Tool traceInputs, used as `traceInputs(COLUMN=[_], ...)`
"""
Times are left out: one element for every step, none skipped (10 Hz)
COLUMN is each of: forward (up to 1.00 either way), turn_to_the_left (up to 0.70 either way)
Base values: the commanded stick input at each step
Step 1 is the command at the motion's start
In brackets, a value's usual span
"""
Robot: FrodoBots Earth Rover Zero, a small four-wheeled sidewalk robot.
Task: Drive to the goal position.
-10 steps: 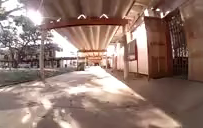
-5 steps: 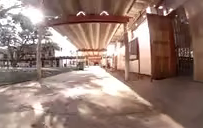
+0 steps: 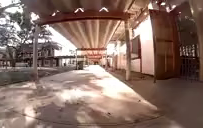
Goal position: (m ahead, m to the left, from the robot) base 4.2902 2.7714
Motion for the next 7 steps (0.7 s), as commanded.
traceInputs(forward=[0.50,0.50,0.50,0.50,0.50,0.50,0.50], turn_to_the_left=[0.00,0.02,0.41,0.50,0.29,0.04,0.00])
